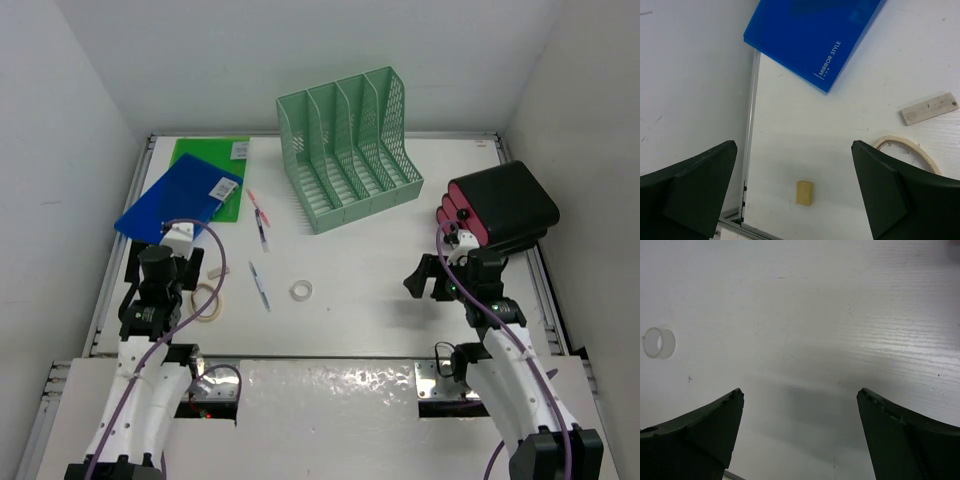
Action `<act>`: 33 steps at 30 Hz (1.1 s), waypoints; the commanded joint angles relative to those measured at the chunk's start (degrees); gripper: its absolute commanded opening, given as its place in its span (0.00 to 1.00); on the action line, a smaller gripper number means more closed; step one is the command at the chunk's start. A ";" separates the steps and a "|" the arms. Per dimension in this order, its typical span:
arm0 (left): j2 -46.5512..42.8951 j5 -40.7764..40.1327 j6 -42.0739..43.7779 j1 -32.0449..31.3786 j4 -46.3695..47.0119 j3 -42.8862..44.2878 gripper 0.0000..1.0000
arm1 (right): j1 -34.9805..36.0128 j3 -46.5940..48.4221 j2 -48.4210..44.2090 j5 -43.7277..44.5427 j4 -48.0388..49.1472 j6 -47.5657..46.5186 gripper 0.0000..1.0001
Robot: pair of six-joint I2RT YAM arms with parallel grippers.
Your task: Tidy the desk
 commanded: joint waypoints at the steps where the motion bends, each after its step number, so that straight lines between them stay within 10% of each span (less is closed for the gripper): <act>1: 0.39 -1.02 -1.46 0.54 4.15 0.35 0.99 | -0.06 2.03 0.19 -0.70 0.81 -0.41 0.92; 9: 2.32 7.58 -0.84 0.54 7.91 1.84 0.99 | 0.20 7.92 2.91 9.30 -0.41 2.31 0.70; 20: 16.29 9.18 -3.48 0.54 14.78 1.84 0.99 | 13.46 31.45 23.61 49.13 -5.42 -3.47 0.65; 33: 16.39 11.46 -3.22 0.46 15.31 1.05 0.99 | 25.42 40.27 48.16 85.77 5.64 -36.52 0.59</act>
